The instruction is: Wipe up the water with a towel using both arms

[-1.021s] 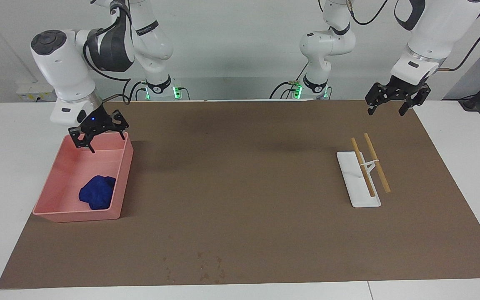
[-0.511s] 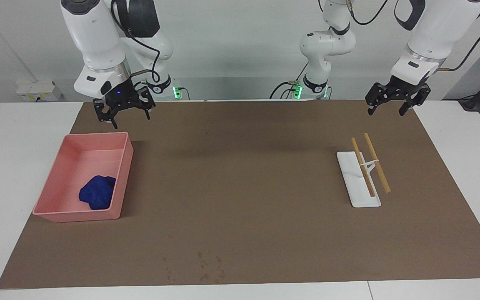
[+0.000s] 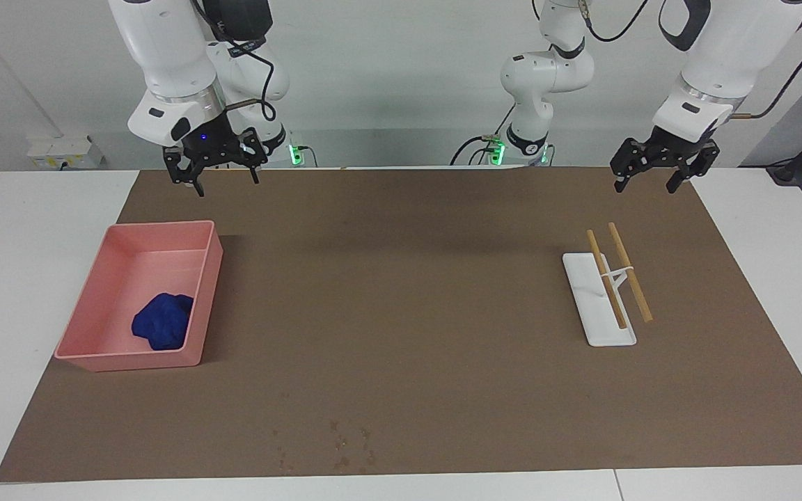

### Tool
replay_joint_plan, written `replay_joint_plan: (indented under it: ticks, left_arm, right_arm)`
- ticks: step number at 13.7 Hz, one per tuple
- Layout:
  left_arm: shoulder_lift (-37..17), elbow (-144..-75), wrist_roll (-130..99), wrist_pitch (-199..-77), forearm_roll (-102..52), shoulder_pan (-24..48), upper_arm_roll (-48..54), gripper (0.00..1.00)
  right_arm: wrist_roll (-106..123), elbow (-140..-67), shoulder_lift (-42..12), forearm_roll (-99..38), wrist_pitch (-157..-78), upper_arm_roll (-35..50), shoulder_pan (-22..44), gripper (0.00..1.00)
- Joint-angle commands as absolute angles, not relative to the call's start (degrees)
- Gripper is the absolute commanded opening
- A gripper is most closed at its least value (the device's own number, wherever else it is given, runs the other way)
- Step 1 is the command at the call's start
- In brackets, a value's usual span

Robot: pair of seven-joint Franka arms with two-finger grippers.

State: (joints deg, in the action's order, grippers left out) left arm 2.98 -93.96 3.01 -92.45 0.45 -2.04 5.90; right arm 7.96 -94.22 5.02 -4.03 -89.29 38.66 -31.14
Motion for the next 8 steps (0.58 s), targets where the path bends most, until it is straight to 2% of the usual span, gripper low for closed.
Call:
replay_joint_plan:
  ticks: [1, 3, 4, 8]
  left_arm:
    - [4.5, -95.6, 3.5, -93.0, 1.2, -2.3, 6.0, 1.00]
    - [4.5, -95.5, 3.5, -93.1, 1.2, -2.3, 6.0, 1.00]
    - [4.5, -95.6, 3.5, -93.0, 1.2, -2.3, 6.0, 1.00]
    - [4.5, -95.6, 3.5, -93.0, 1.2, -2.3, 6.0, 1.00]
  right_arm:
    - [6.8, -91.0, 5.2, -5.8, -85.4, 38.8, -32.1, 1.00]
    - [6.1, -91.0, 5.6, -6.2, -84.2, 38.5, -30.5, 1.00]
    - [3.8, -90.8, 5.5, -6.1, -84.2, 35.8, -26.3, 1.00]
    - [1.4, -91.4, 5.5, -6.1, -84.5, 13.8, -6.9, 1.00]
